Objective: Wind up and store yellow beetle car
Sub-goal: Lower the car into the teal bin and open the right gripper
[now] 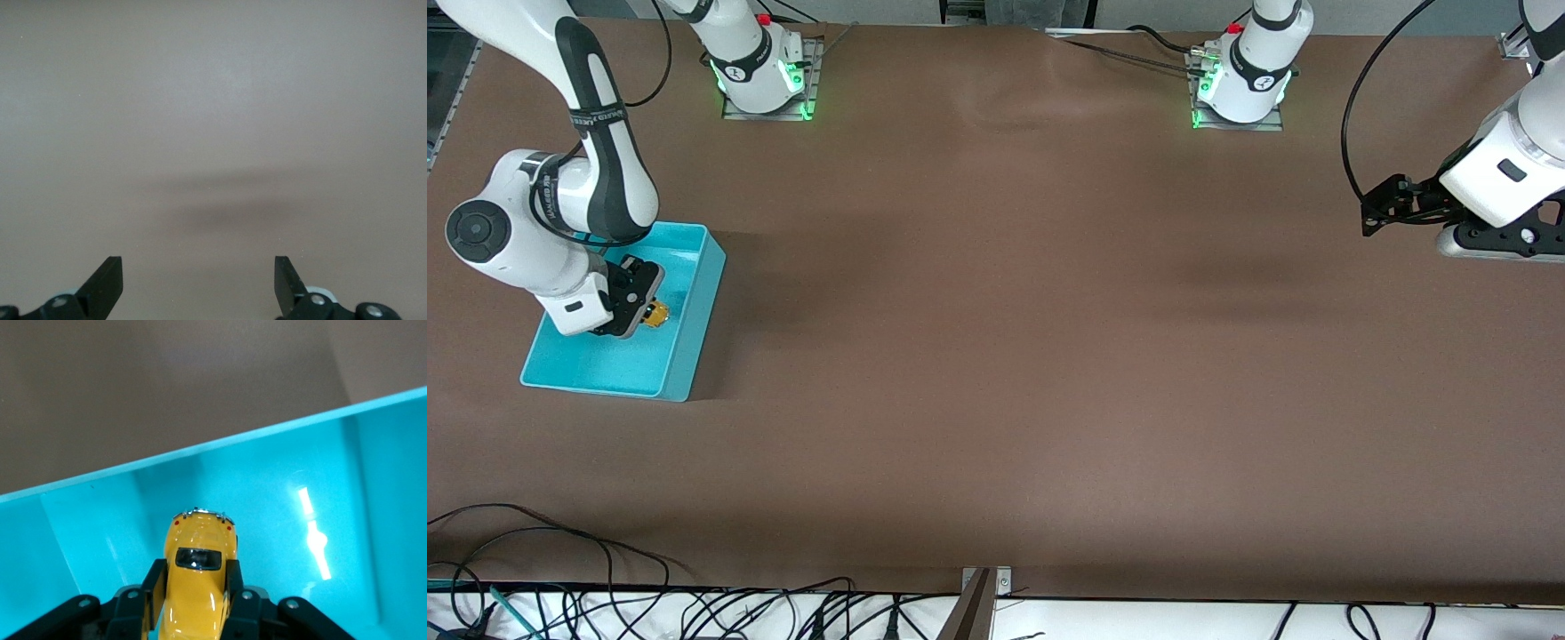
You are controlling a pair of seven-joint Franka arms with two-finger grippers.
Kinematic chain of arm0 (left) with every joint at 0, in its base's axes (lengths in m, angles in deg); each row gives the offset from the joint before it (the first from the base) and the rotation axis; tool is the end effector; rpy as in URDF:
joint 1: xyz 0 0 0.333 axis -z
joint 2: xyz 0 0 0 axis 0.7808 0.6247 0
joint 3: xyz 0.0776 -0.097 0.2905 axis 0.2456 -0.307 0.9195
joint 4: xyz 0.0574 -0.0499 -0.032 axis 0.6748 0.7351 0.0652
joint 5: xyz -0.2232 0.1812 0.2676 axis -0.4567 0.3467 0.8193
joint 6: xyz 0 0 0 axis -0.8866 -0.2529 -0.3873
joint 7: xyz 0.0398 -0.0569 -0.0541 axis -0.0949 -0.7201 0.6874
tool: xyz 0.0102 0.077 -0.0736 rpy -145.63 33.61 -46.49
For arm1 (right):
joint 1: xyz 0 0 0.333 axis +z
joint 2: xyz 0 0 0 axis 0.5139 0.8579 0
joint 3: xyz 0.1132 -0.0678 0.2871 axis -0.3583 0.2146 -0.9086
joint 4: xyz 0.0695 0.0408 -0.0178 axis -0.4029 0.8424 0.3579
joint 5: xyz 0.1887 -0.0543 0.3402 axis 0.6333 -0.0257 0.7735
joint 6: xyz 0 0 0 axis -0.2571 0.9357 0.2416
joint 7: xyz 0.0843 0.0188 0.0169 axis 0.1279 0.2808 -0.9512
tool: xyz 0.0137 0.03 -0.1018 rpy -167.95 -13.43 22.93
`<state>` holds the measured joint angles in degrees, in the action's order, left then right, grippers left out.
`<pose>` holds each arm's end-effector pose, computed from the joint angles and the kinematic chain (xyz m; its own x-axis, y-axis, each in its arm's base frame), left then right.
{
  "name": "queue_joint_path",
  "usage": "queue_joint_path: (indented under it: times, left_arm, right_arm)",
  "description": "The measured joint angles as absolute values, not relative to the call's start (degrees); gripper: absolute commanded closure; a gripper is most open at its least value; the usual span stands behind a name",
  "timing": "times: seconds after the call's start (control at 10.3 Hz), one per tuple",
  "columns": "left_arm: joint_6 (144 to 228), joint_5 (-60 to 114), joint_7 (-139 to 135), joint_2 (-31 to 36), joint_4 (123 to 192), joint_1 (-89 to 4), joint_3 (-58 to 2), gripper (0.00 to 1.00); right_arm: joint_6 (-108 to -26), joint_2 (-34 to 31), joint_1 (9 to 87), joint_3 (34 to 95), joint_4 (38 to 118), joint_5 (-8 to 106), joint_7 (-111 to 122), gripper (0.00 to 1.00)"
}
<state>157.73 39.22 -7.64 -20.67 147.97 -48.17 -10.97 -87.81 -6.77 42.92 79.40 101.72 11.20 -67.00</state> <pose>0.5625 -0.0387 0.5960 0.9950 -0.0703 -0.0716 -0.0744 -0.9956 -0.0563 0.5601 -0.0818 0.2631 0.3333 0.9345 -0.1247 0.9405 -0.3388 -0.0257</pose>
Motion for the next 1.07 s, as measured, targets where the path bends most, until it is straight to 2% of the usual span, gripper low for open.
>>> queue_joint_path:
  times: [0.48, 0.58, 0.78, 0.87, 1.07]
  left_arm:
    - [157.8, 39.2, -7.6, -20.6, 147.9, -48.2, -11.0, 0.0]
    - [157.8, 39.2, -7.6, -20.6, 147.9, -48.2, -11.0, 0.0]
    - [157.8, 39.2, -7.5, -20.6, 147.9, -48.2, -11.0, 0.0]
    - [157.8, 39.2, -7.5, -20.6, 147.9, -48.2, -11.0, 0.0]
    - [157.8, 39.2, -7.5, -20.6, 147.9, -48.2, -11.0, 0.0]
  right_arm:
    - [-91.9, -2.7, 41.5, 79.5, 102.7, 11.2, -67.0, 1.0]
    - [-92.1, -2.6, 41.5, 79.5, 102.7, 11.2, -67.0, 0.73]
    - [-92.1, -2.6, 41.5, 79.5, 102.7, 11.2, -67.0, 0.52]
    - [-92.1, -2.6, 41.5, 79.5, 102.7, 11.2, -67.0, 0.45]
    - [-92.2, -2.6, 41.5, 79.5, 102.7, 11.2, -66.9, 0.21]
